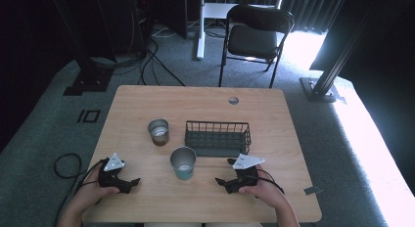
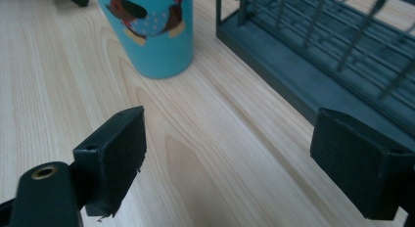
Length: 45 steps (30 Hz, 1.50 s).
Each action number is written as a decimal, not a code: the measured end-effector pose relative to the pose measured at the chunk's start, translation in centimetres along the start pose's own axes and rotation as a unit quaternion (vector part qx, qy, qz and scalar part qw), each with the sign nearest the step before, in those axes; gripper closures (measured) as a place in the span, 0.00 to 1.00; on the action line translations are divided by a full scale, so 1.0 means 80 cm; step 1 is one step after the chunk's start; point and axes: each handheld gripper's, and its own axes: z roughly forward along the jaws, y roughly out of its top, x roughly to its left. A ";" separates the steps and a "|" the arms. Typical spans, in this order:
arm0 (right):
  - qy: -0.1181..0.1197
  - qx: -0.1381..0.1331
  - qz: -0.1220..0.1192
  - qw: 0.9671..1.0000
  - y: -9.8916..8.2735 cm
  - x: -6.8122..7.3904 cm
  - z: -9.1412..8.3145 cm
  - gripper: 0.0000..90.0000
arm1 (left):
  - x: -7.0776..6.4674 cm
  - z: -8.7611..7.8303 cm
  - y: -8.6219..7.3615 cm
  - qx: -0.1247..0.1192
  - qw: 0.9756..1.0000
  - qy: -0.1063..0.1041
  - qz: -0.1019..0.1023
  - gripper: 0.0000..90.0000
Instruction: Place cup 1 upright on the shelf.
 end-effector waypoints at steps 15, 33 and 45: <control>0.009 -0.015 -0.014 1.000 0.019 0.009 0.018 0.14 | 0.000 0.000 0.000 0.000 1.000 0.000 0.000 0.00; 0.030 -0.031 -0.028 0.999 0.037 0.026 0.046 0.14 | 0.000 0.000 0.000 0.000 1.000 0.000 0.000 0.00; 0.045 -0.046 -0.038 0.997 0.052 0.042 0.065 0.14 | 0.000 0.000 0.000 0.001 1.000 0.000 0.001 0.00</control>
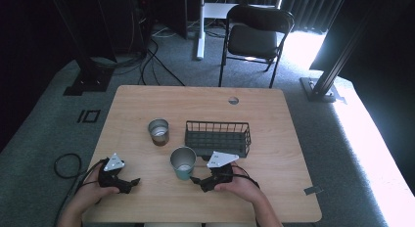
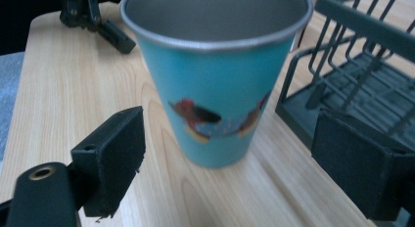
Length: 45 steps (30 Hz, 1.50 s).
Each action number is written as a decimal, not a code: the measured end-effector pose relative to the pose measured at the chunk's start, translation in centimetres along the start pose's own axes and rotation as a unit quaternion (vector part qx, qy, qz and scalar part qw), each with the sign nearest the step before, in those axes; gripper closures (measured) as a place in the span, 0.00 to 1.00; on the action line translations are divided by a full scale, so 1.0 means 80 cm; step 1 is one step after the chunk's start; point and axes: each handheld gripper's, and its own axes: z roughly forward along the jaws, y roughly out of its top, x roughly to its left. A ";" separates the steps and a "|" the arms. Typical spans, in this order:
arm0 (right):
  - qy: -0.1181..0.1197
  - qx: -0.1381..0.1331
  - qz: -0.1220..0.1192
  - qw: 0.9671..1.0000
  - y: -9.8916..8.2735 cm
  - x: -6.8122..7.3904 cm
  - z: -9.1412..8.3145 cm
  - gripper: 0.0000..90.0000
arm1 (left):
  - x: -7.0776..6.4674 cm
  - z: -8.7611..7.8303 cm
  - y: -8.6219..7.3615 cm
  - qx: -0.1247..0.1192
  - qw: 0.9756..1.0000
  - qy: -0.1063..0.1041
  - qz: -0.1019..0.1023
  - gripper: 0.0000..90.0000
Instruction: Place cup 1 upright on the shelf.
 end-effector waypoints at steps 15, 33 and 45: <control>0.007 -0.006 -0.008 1.000 0.013 0.005 0.021 0.14 | 0.000 0.000 0.000 0.000 1.000 0.000 0.000 0.00; 0.015 -0.018 -0.007 1.000 0.025 0.007 0.045 0.13 | 0.000 0.000 0.000 0.000 1.000 0.000 -0.001 0.00; 0.006 -0.026 -0.007 1.000 0.027 0.011 0.055 0.17 | 0.000 0.000 0.000 0.000 1.000 0.000 -0.001 0.00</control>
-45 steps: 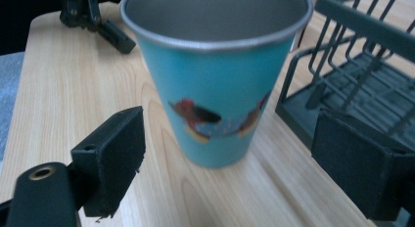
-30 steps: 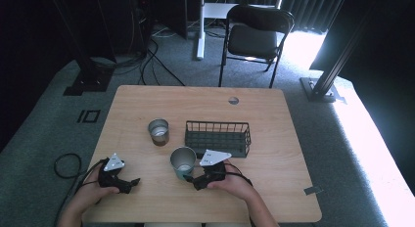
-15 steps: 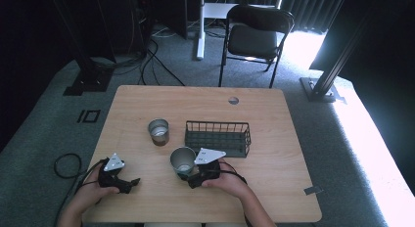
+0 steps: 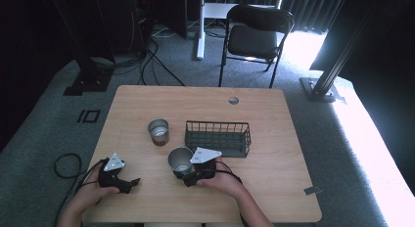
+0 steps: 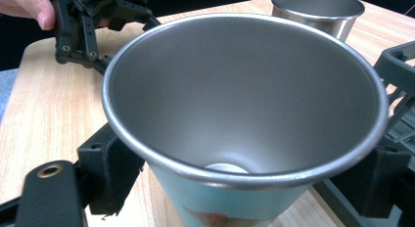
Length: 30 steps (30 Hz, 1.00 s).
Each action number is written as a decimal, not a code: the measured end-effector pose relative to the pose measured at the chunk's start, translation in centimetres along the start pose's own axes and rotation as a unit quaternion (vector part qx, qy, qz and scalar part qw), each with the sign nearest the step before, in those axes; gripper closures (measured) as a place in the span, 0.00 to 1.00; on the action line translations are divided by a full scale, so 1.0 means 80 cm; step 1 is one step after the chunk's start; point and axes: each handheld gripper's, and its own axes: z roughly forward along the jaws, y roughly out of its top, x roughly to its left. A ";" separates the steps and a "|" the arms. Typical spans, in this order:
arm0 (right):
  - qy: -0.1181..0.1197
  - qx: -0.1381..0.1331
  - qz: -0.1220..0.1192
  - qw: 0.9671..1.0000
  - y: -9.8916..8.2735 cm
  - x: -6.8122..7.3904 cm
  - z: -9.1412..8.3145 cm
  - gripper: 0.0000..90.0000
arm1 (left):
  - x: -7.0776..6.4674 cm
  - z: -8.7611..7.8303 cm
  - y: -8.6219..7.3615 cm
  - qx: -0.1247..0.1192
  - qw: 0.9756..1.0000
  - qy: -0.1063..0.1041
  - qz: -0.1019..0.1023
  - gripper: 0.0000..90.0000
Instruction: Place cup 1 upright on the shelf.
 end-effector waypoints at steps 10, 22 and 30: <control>-0.002 -0.007 0.012 1.000 0.013 0.001 -0.008 0.17 | 0.000 0.000 0.000 0.001 1.000 0.000 0.001 0.00; 0.005 -0.033 0.026 0.999 0.032 -0.001 -0.029 0.17 | 0.000 0.000 0.000 0.000 1.000 0.000 0.000 0.00; -0.002 -0.050 0.020 0.999 0.052 -0.004 -0.049 0.17 | 0.000 0.000 0.000 0.000 1.000 0.000 0.000 0.00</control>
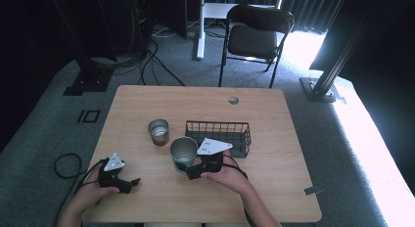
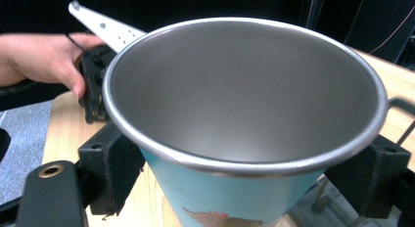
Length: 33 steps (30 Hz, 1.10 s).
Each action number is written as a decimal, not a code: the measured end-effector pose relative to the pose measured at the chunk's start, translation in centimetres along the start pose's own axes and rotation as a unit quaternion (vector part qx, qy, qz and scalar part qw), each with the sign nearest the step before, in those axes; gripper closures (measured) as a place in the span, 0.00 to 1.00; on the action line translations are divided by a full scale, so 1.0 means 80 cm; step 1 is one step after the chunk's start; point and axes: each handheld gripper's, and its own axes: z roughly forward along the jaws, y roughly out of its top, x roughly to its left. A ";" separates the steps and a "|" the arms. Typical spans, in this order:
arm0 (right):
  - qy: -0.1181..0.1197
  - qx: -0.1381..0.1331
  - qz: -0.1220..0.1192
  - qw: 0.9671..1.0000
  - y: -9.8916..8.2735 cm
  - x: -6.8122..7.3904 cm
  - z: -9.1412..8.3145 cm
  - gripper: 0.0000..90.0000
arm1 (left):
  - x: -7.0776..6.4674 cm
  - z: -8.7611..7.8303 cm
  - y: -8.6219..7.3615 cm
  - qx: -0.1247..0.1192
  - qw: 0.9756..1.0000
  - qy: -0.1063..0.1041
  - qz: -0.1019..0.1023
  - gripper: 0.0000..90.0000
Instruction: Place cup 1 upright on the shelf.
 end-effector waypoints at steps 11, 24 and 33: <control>-0.029 -0.033 -0.005 0.999 0.034 -0.013 -0.025 0.17 | 0.000 0.000 0.000 0.000 1.000 0.000 0.000 0.00; -0.110 -0.067 0.006 0.992 0.056 -0.040 -0.055 0.17 | 0.000 0.000 0.000 -0.001 1.000 0.000 0.000 0.00; -0.179 -0.082 0.031 0.980 0.056 -0.061 -0.076 0.17 | 0.000 0.000 0.000 -0.001 1.000 0.000 0.000 0.00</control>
